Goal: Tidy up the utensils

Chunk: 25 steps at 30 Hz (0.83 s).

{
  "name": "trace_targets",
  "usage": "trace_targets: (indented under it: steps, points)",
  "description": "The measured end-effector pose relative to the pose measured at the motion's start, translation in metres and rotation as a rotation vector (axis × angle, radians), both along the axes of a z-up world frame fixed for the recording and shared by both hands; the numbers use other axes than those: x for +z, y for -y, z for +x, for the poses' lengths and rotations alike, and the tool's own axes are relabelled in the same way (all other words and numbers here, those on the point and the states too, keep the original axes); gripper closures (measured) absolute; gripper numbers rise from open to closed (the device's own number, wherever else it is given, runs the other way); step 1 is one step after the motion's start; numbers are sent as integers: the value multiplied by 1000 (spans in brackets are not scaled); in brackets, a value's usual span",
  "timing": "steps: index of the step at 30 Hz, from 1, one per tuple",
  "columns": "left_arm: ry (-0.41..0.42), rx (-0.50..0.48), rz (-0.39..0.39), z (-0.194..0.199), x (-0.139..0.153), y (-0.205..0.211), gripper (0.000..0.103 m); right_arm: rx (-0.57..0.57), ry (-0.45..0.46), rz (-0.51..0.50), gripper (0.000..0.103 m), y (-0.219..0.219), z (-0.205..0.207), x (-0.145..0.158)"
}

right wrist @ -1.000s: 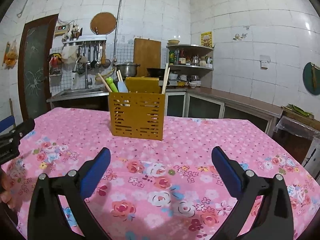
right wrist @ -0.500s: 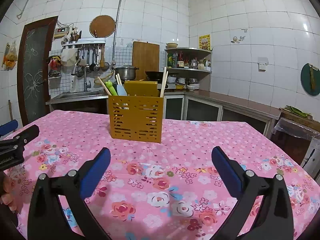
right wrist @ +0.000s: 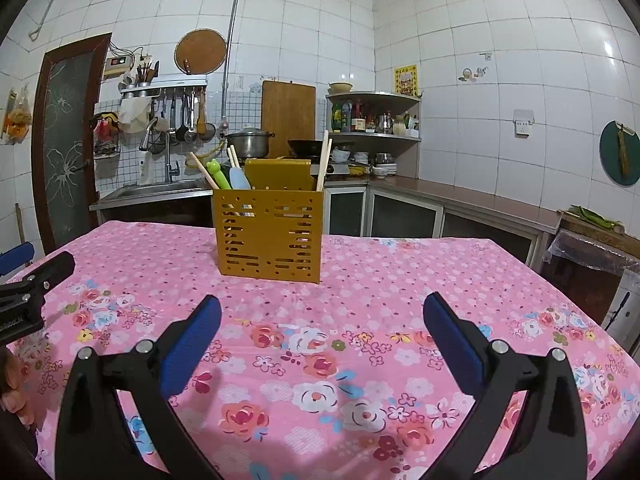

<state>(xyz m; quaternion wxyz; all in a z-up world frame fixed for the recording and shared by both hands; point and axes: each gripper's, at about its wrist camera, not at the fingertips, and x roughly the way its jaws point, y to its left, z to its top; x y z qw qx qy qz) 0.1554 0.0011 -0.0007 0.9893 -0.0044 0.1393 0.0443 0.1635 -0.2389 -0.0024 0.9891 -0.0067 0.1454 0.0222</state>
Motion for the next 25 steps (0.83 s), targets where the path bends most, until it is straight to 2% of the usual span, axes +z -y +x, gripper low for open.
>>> trace_targets:
  steps: [25]
  points:
    - [17, -7, -3, -4, 4, -1, 5, -2, -7, -4, 4, -3, 0, -2]
